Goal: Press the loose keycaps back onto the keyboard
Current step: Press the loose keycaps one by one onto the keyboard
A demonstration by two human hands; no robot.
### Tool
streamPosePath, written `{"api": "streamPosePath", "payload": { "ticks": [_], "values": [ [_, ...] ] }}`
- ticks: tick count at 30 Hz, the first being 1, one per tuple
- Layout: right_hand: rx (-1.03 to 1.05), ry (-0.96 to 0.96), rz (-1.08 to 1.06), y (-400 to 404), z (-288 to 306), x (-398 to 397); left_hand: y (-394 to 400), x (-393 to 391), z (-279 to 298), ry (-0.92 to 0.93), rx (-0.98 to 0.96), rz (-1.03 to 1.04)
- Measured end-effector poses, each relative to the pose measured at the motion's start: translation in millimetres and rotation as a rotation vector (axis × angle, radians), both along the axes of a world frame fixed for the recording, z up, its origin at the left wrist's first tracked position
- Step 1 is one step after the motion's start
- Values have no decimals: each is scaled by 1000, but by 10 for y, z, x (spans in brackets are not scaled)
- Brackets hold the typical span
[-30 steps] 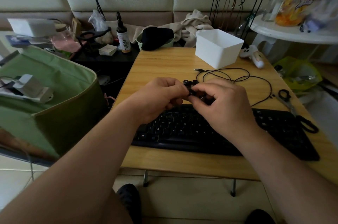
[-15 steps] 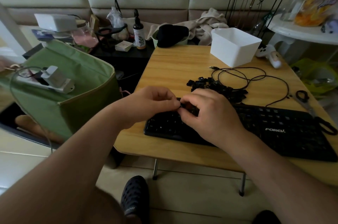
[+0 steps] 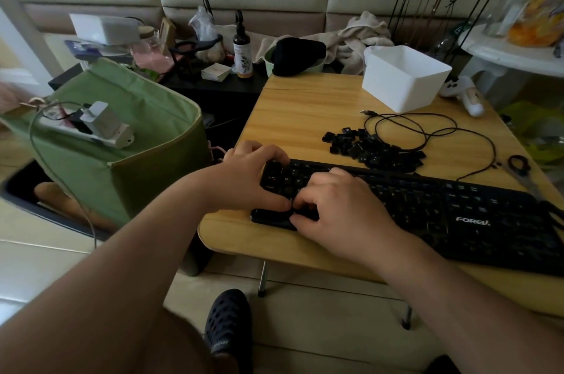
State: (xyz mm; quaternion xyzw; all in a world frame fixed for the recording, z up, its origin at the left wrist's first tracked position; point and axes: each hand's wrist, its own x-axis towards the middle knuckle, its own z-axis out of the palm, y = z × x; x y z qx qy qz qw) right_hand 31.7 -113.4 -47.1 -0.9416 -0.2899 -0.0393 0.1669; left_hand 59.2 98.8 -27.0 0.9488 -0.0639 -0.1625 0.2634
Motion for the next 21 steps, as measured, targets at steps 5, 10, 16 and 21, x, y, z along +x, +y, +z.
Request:
{"api": "streamPosePath", "payload": {
  "ticks": [5, 10, 16, 21],
  "values": [
    [91, 81, -82, 30, -17, -11, -9, 8, -40, 50, -12, -5],
    [174, 130, -128, 37, -47, -24, -19, 21, -64, 52, 20, -17],
    [46, 43, -78, 58, -41, -42, -44, 47, -99, 69, 11, 9],
    [-17, -58, -7, 45, -73, -80, -70, 57, -133, 64, 16, 15]
  ]
}}
